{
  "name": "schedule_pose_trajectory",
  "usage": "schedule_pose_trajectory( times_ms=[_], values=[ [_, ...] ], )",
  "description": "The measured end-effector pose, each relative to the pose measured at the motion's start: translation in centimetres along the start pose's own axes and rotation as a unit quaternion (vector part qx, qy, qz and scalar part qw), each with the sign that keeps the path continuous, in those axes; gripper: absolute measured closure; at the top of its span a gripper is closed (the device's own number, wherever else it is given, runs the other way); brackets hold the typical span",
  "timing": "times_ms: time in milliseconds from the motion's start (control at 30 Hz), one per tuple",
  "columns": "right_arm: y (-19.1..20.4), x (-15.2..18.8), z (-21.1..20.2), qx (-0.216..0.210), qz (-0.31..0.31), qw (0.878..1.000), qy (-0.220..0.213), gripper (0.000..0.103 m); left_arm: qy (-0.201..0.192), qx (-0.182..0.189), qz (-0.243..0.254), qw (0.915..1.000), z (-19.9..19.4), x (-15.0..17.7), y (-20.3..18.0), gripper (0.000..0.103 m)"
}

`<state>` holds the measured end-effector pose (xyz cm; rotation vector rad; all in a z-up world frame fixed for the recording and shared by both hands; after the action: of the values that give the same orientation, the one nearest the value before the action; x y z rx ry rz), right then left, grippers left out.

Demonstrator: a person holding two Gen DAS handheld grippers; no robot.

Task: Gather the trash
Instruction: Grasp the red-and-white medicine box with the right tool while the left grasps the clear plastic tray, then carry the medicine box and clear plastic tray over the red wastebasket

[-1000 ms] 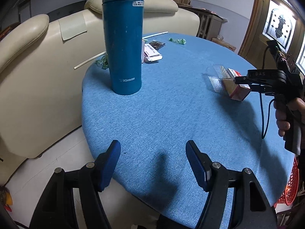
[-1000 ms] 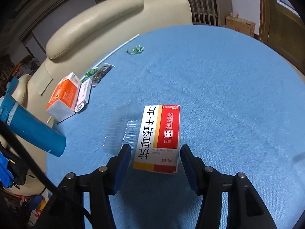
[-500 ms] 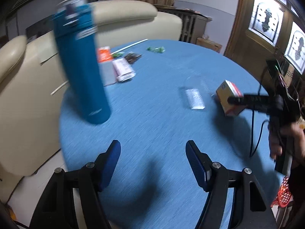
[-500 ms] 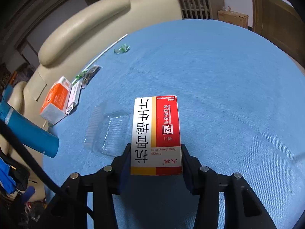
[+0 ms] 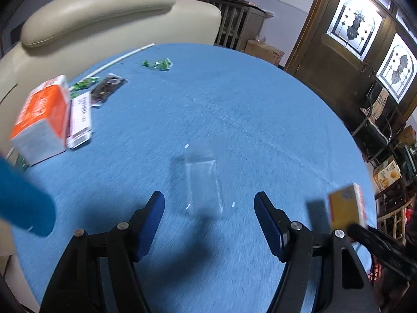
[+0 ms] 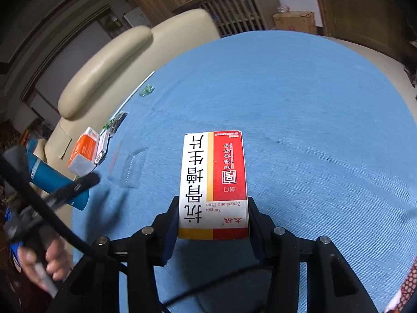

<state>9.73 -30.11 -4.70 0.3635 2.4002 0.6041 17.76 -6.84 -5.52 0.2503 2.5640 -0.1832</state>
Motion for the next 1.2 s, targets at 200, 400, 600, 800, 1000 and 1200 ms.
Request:
schedule_pose_trajectory(
  times_ms=[200, 400, 600, 800, 1000, 1200],
  values=[
    [-1.1, 1.0, -2.3, 0.019, -0.013, 0.999, -0.022, 0.053, 0.005, -0.014, 0.005, 0.9999, 2.1, -0.7, -0.8, 0.031],
    [-1.3, 2.0, -2.7, 0.025, -0.016, 0.999, -0.029, 0.053, 0.021, -0.02, -0.002, 0.9996, 3.6, -0.2, -0.3, 0.059],
    [-0.7, 2.7, -3.3, 0.023, -0.016, 0.999, -0.031, 0.053, 0.006, -0.03, 0.001, 0.9995, 2.5, 0.4, 0.2, 0.06],
    [-0.3, 3.5, -5.4, 0.02, -0.015, 0.999, -0.045, 0.053, -0.024, -0.052, 0.032, 0.9978, -1.7, 1.7, -0.8, 0.06],
    [0.4, 5.0, -8.0, 0.021, -0.017, 0.998, -0.063, 0.053, -0.063, -0.064, 0.067, 0.9937, -7.2, 3.9, -2.8, 0.06],
    [0.5, 6.4, -11.4, 0.021, -0.014, 0.996, -0.083, 0.053, -0.108, -0.073, 0.114, 0.9849, -12.9, 6.6, -6.2, 0.06]
  ],
)
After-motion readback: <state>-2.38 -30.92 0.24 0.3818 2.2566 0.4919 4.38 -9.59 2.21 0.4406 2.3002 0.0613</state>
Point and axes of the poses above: each gripper's, at about its wrist camera, not at the fingertips, and z roughly the way its jaws point, y to its left, x to its underside, the point moved 5 cm from there along z, roughly the way its jaws point, and after that the axes turned 8 degrees about -x, right-handed, at the moved point
